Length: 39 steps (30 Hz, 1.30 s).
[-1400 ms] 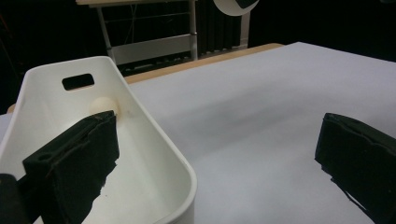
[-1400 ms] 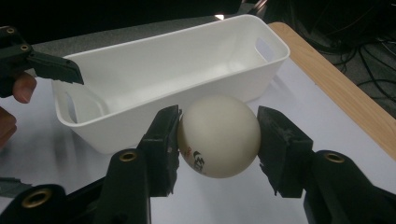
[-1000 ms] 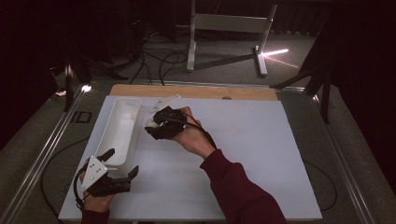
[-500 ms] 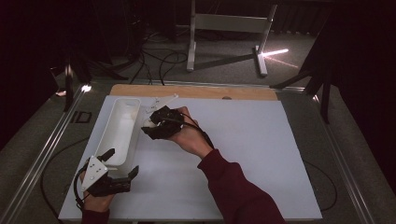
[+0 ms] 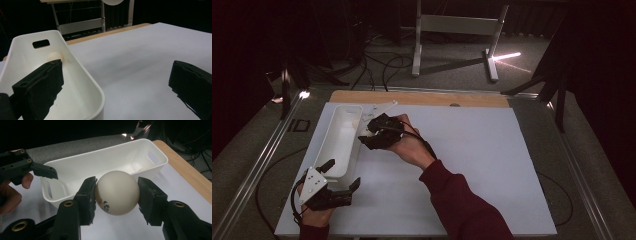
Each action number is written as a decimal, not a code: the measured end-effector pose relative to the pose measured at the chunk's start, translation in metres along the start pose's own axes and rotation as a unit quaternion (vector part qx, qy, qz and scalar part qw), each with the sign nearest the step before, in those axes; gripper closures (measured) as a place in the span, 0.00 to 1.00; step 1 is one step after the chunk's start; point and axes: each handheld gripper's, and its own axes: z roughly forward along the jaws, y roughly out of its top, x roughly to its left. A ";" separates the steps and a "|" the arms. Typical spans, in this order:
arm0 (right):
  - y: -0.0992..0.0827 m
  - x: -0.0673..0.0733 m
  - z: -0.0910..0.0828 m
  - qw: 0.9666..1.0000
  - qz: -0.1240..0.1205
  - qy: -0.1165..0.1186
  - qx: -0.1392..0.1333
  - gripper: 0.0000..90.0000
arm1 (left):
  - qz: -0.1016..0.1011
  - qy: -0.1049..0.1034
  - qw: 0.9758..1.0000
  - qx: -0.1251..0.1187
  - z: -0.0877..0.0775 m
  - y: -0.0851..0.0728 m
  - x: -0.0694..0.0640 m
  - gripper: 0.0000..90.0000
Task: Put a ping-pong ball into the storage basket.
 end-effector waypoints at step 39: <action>0.015 0.009 0.014 1.000 -0.008 0.016 -0.003 0.56 | 0.000 -0.003 1.000 0.000 0.001 0.000 0.000 0.00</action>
